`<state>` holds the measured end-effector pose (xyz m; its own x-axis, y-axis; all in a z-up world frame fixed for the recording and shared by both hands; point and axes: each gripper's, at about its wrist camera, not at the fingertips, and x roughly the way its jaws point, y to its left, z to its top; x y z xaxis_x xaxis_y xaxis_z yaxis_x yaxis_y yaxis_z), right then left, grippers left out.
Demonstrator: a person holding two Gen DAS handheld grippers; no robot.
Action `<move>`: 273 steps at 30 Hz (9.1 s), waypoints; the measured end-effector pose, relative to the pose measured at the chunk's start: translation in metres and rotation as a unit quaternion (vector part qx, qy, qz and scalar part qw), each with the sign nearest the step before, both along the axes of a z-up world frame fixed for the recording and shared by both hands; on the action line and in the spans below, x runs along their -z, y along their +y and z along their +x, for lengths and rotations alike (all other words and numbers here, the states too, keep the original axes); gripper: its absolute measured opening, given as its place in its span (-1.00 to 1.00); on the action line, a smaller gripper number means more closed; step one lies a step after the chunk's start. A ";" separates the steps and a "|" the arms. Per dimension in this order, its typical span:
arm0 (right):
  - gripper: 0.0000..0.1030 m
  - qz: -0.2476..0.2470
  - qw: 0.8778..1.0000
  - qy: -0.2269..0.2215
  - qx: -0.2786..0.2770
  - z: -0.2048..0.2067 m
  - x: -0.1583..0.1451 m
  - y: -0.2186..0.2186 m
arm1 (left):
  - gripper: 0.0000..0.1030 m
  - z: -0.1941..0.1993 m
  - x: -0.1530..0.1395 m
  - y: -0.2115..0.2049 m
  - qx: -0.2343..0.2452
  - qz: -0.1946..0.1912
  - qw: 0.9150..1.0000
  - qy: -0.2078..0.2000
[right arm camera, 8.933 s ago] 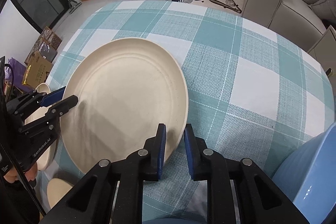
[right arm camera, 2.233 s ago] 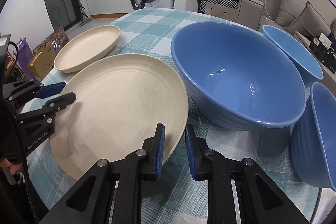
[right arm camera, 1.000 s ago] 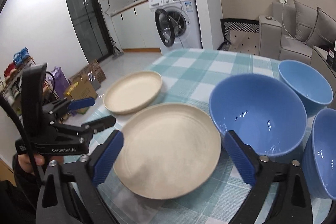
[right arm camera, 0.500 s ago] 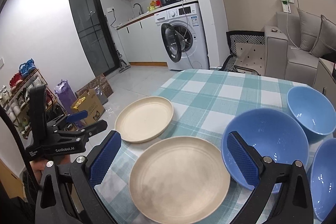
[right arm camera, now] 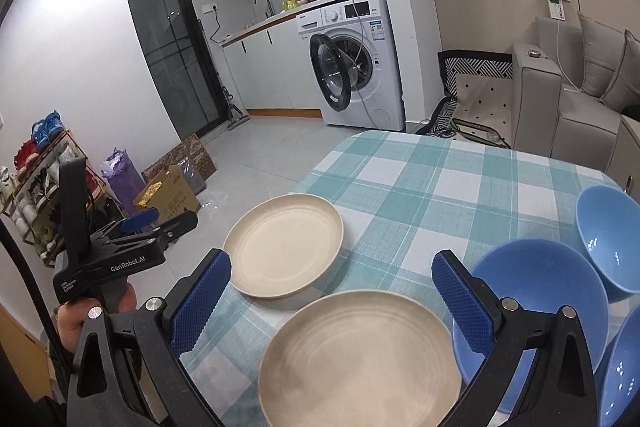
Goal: Organize plates and bowls
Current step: 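Move both grippers toward another cream plate on the table, then close both grippers on opposite rims of the cream plate, then lift and carry the cream plate with both grippers toward the other cream plate, then lower the cream plate onto the other cream plate and open both grippers, then move both grippers toward the large blue bowl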
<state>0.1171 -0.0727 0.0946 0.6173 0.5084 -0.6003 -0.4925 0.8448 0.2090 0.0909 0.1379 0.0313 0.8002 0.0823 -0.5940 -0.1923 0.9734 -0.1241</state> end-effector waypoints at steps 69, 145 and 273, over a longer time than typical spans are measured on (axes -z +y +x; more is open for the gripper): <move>-0.50 -0.138 0.977 0.153 -0.051 0.111 0.159 0.123 | -0.70 0.060 0.112 0.039 -0.002 -0.033 0.992 0.125; -0.52 -0.021 0.993 0.111 0.019 0.020 0.075 -0.011 | -0.64 0.004 0.041 -0.046 0.106 0.021 0.992 0.065; 0.95 -0.104 0.993 0.025 0.057 -0.093 0.076 -0.079 | 0.08 -0.045 0.039 -0.134 0.237 0.093 0.963 0.087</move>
